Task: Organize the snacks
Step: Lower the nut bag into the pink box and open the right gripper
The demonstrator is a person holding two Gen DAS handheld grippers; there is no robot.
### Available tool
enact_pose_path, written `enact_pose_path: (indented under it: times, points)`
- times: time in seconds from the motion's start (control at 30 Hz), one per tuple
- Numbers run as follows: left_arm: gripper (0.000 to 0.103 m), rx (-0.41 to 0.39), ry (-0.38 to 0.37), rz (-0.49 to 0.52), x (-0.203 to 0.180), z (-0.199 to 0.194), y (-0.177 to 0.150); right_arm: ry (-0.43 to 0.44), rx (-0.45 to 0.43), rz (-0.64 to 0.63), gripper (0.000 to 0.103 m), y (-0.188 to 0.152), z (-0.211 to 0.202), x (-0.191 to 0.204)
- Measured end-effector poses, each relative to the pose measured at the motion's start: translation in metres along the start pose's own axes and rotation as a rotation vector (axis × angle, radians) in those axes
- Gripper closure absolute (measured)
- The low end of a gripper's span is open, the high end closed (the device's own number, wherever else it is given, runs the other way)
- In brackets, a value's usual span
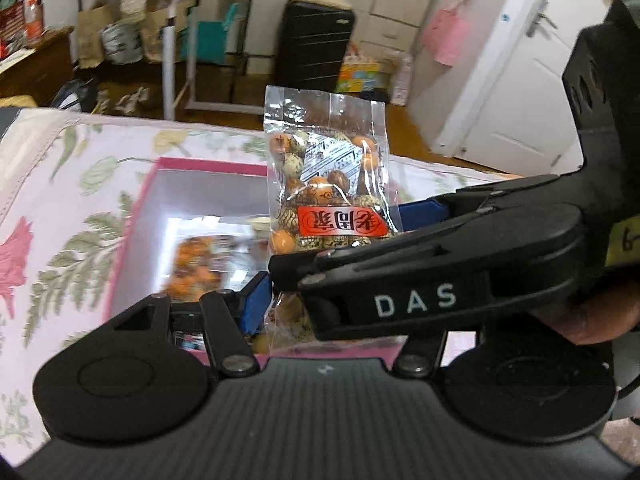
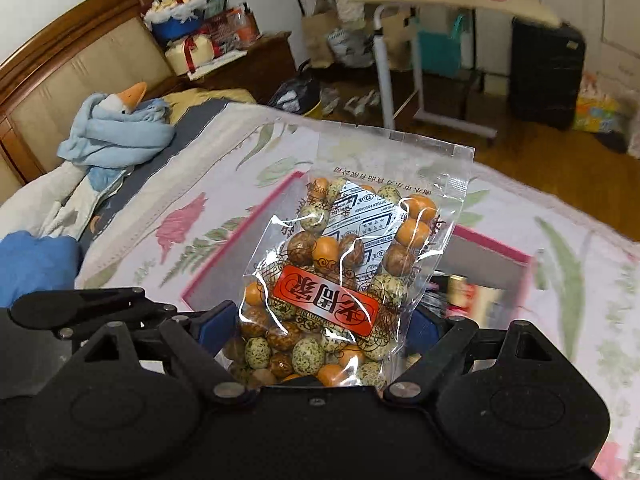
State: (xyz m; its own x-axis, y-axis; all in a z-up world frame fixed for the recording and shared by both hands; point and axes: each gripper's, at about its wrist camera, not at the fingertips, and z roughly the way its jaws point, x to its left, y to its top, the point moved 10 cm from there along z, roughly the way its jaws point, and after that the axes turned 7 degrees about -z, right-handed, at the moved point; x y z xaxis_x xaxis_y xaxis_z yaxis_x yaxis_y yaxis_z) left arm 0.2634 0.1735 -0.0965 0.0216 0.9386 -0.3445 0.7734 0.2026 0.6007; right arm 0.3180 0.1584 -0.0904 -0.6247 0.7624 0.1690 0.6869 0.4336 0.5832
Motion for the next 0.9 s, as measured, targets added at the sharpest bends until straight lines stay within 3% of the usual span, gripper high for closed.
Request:
enact_pose_path:
  times: [0.27, 0.4, 0.57, 0.63, 0.7, 0.8, 0.9]
  points:
    - [0.045, 0.015, 0.017, -0.065, 0.067, 0.025, 0.018, 0.091, 0.143, 0.267, 0.011, 0.011, 0.071, 0.0]
    - [0.043, -0.036, 0.121, -0.071, 0.084, 0.03, 0.022, 0.102, 0.156, 0.383, 0.011, 0.008, 0.092, -0.008]
    - [0.045, -0.038, 0.138, -0.11, 0.096, 0.036, 0.012, 0.109, 0.155, 0.402, 0.011, -0.004, 0.095, -0.018]
    - [0.049, -0.034, 0.179, -0.079, 0.095, 0.041, 0.006, 0.164, 0.104, 0.433, 0.011, -0.001, 0.089, -0.02]
    - [0.06, -0.038, 0.239, -0.046, 0.094, 0.048, 0.003, 0.21, 0.079, 0.449, 0.011, 0.005, 0.084, -0.02]
    - [0.06, -0.076, 0.329, 0.013, 0.09, 0.047, 0.003, 0.159, 0.053, 0.411, 0.011, 0.012, 0.072, -0.021]
    - [0.06, -0.049, 0.266, -0.033, 0.086, 0.046, 0.001, 0.166, 0.033, 0.364, 0.011, 0.013, 0.059, -0.018]
